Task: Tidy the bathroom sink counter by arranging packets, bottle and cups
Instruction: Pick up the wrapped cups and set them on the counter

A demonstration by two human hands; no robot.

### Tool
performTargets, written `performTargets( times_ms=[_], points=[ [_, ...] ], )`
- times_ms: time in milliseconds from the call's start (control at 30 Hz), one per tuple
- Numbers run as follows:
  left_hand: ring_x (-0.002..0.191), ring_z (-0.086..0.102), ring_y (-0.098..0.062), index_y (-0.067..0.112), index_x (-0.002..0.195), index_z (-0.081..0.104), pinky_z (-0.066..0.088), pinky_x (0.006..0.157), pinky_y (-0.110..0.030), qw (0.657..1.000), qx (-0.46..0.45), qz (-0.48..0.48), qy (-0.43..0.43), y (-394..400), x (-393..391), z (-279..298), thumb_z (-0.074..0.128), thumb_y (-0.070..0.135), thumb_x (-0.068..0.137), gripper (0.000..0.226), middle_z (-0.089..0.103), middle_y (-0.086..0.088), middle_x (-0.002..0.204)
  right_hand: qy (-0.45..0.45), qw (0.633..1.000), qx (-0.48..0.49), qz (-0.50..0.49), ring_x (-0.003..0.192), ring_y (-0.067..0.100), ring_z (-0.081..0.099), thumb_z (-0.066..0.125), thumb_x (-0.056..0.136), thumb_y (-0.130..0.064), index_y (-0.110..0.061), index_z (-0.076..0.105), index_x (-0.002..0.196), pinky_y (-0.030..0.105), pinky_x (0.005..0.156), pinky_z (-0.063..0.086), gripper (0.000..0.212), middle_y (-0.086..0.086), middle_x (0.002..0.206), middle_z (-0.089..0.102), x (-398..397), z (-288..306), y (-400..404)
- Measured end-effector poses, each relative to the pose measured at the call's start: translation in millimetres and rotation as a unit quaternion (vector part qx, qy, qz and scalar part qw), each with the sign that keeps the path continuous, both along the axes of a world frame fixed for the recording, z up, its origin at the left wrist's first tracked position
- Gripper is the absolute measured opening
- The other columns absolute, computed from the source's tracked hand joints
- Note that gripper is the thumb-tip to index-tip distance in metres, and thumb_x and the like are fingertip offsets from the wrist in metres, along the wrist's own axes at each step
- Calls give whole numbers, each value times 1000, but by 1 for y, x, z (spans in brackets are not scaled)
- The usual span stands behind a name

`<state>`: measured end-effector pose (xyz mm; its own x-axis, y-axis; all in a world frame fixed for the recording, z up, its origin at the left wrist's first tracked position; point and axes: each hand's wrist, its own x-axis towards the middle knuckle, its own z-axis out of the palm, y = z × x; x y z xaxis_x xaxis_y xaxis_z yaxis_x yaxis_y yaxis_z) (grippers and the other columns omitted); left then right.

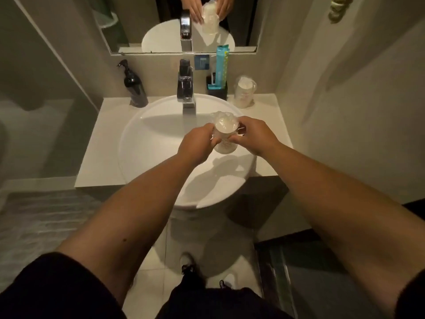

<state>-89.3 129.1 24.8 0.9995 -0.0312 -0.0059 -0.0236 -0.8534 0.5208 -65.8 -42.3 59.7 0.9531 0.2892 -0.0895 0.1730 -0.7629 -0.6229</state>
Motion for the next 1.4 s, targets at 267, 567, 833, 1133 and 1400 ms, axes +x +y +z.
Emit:
performTargets(
  times_ms=[267, 567, 833, 1133, 1400],
  points=[
    [104, 64, -27, 18, 126, 55, 50, 85, -37, 998, -2, -62, -17, -62, 54, 0, 61, 28, 94, 35, 66, -6, 120, 1, 997, 29, -73, 106, 21, 63, 76, 80, -24, -14, 57, 127, 36, 95, 50, 51, 4, 119, 66, 29, -2, -64],
    [97, 63, -32, 9, 120, 55, 41, 72, -32, 988, 7, -151, -27, -81, 156, -9, 58, 28, 94, 32, 67, -13, 111, -13, 986, 48, -159, 100, 19, 64, 76, 77, -18, -12, 61, 116, 34, 91, 52, 42, 2, 109, 68, 113, -25, -80],
    [92, 61, -36, 6, 110, 55, 43, 70, -36, 982, 10, -190, 11, -95, 227, -44, 57, 23, 93, 24, 67, -16, 103, 14, 976, 38, -214, 105, 18, 64, 75, 78, -20, -14, 58, 124, 35, 95, 51, 50, 4, 116, 68, 171, -61, -85],
    [82, 57, -31, 5, 107, 51, 40, 65, -36, 983, 34, -175, 33, -112, 280, -79, 53, 29, 96, 26, 63, -13, 92, 19, 975, 39, -219, 103, 21, 63, 70, 81, -23, -11, 57, 121, 36, 92, 51, 44, 6, 116, 67, 225, -100, -94],
    [89, 60, -36, 4, 108, 52, 47, 74, -42, 985, 39, -162, 53, -127, 304, -96, 54, 30, 95, 28, 64, -18, 100, 7, 972, 13, -236, 106, 25, 62, 67, 84, -21, -12, 54, 126, 32, 90, 48, 45, 9, 119, 65, 246, -126, -103]
  ],
)
